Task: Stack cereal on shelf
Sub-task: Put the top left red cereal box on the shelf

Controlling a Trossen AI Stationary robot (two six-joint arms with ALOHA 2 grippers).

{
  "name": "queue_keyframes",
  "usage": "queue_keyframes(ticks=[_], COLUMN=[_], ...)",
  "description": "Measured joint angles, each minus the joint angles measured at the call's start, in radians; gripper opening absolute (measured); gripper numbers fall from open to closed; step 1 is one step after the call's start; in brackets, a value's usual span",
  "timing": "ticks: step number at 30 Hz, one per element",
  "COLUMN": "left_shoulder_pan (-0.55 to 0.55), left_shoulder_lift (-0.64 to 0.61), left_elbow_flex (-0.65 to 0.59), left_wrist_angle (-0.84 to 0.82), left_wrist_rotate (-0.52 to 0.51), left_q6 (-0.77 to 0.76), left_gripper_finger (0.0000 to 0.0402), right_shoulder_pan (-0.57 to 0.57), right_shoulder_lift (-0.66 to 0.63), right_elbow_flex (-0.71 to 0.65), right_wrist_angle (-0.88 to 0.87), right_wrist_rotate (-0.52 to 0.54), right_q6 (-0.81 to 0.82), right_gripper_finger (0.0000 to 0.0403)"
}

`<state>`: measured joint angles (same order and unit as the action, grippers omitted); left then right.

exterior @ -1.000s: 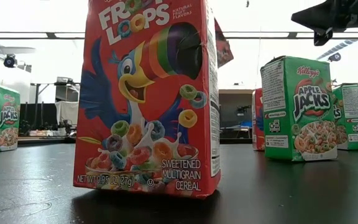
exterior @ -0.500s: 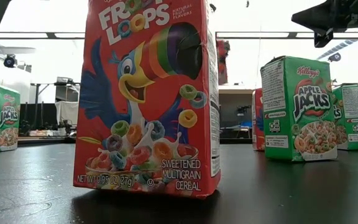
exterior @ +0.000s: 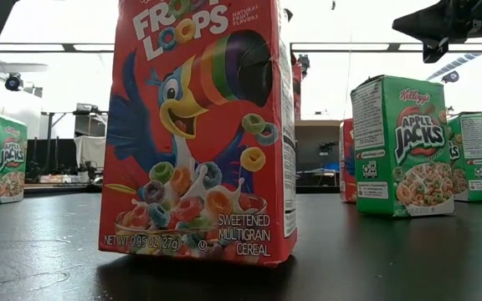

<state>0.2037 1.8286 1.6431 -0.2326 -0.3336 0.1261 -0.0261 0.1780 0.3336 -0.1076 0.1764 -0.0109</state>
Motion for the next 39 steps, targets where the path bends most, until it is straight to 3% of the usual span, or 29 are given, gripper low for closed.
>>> queue_keyframes(ticks=[6, 14, 21, 25, 30, 33, 39], left_shoulder_pan=[-0.021, -0.09, -0.211, -0.251, -0.255, -0.231, -0.176], left_shoulder_lift=[-0.005, -0.006, -0.007, -0.003, 0.002, 0.001, 0.0], left_elbow_flex=[0.07, 0.224, 0.28, 0.146, -0.053, -0.137, -0.187], left_wrist_angle=[-0.085, -0.324, -0.56, -0.464, -0.2, -0.047, 0.028], left_wrist_rotate=[-0.001, -0.001, -0.002, -0.011, -0.221, -0.267, -0.287], left_q6=[0.022, 0.049, 0.101, 0.101, 0.17, 0.228, 0.25], left_gripper_finger=[0.0213, 0.0212, 0.0172, 0.0123, 0.0055, 0.0018, 0.0006], right_shoulder_pan=[0.0, 0.0, 0.0, 0.0, 0.0, 0.0, 0.0], right_shoulder_lift=[0.0, 0.0, 0.0, 0.0, 0.0, 0.0, 0.0], right_elbow_flex=[0.0, 0.0, 0.0, 0.0, 0.0, 0.0, 0.0], right_wrist_angle=[0.0, 0.0, 0.0, 0.0, 0.006, 0.011, 0.012], right_wrist_rotate=[0.0, 0.001, 0.001, 0.002, 0.008, 0.009, 0.009], right_q6=[0.0, 0.001, 0.003, 0.003, 0.002, 0.001, -0.007], right_gripper_finger=[0.0009, 0.0009, 0.0009, 0.0009, 0.0009, 0.0009, 0.0009])
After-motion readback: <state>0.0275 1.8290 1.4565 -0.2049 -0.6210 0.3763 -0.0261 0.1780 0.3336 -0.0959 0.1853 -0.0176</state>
